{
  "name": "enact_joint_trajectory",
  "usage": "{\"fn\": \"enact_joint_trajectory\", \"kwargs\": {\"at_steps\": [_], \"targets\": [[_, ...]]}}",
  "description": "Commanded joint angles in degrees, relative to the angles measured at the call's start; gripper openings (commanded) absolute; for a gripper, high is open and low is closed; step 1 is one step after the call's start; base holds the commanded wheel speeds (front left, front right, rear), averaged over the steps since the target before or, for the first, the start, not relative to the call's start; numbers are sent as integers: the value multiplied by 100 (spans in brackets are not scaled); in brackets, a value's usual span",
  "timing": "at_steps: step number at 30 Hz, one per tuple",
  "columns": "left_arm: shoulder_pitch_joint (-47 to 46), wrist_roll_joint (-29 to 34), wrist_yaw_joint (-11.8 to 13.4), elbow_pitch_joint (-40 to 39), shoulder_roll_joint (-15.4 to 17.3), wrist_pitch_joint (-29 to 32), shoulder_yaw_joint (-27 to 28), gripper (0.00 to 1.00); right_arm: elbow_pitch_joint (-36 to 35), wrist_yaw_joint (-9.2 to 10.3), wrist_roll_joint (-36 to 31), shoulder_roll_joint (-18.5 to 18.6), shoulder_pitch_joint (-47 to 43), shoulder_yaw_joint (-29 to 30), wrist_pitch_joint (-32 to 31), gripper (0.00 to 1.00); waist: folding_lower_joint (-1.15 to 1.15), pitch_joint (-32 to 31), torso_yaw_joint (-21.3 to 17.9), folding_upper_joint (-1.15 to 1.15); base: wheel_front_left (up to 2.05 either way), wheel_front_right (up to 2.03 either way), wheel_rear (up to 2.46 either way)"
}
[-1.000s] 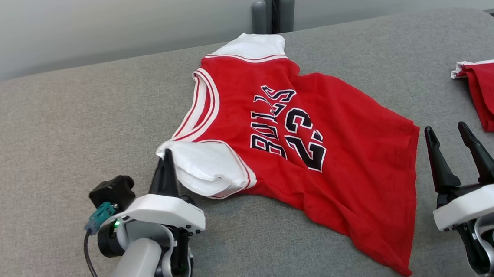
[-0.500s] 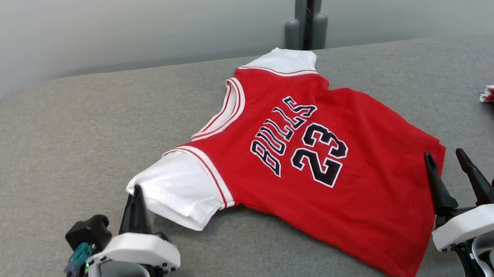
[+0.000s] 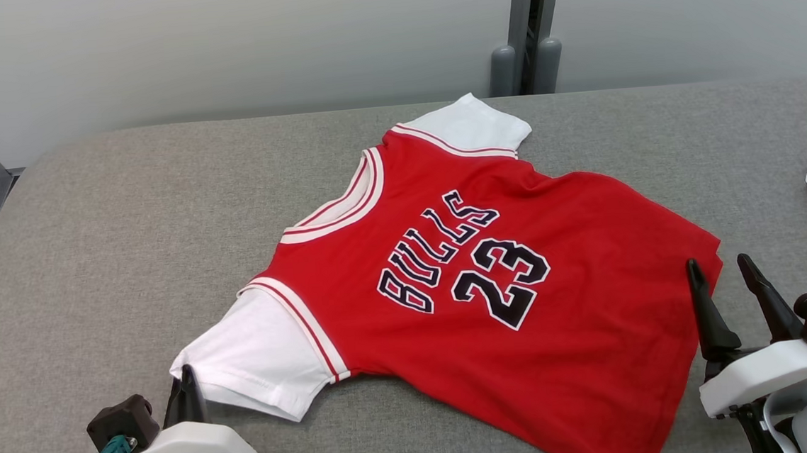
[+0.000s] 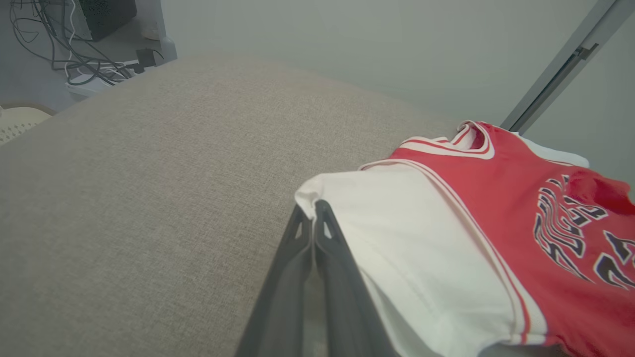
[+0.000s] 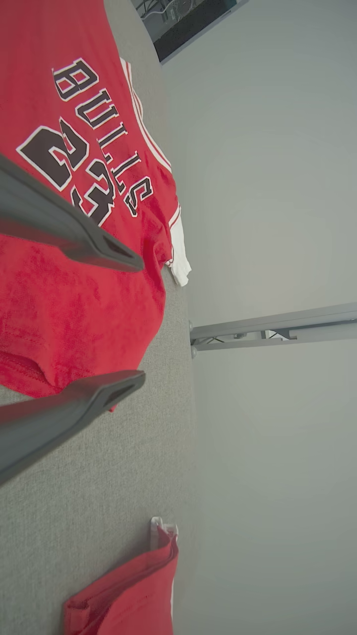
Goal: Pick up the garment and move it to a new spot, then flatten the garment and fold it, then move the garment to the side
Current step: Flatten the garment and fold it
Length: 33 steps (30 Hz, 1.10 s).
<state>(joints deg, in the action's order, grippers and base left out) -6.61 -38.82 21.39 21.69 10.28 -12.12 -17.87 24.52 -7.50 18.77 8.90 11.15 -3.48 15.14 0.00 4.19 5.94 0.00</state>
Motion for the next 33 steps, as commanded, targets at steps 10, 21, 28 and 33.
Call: {"fn": "enact_joint_trajectory", "kwargs": {"at_steps": [10, 21, 28, 33], "targets": [[-270, 426, 397, 1, 47, -215, 23, 100, 123, 2, 36, 133, 91, 96, 5, 100, 0, 17, -107, 0, 0, 0, 0], [-376, 1235, -163, -917, -475, -306, 245, 100, 647, 1, 549, 392, 518, 462, -113, 100, 0, 160, -93, 0, 0, 0, 0], [-395, 1477, -471, -920, -633, -304, 164, 100, 1394, 1, 1398, 561, 1051, 455, -510, 100, 0, 417, 35, 0, 0, 0, 0], [-503, 1580, -571, -890, -681, -304, 146, 100, 1850, 1, 2154, 783, 1425, 117, -952, 100, 0, 645, 218, 0, 0, 0, 0]]}}
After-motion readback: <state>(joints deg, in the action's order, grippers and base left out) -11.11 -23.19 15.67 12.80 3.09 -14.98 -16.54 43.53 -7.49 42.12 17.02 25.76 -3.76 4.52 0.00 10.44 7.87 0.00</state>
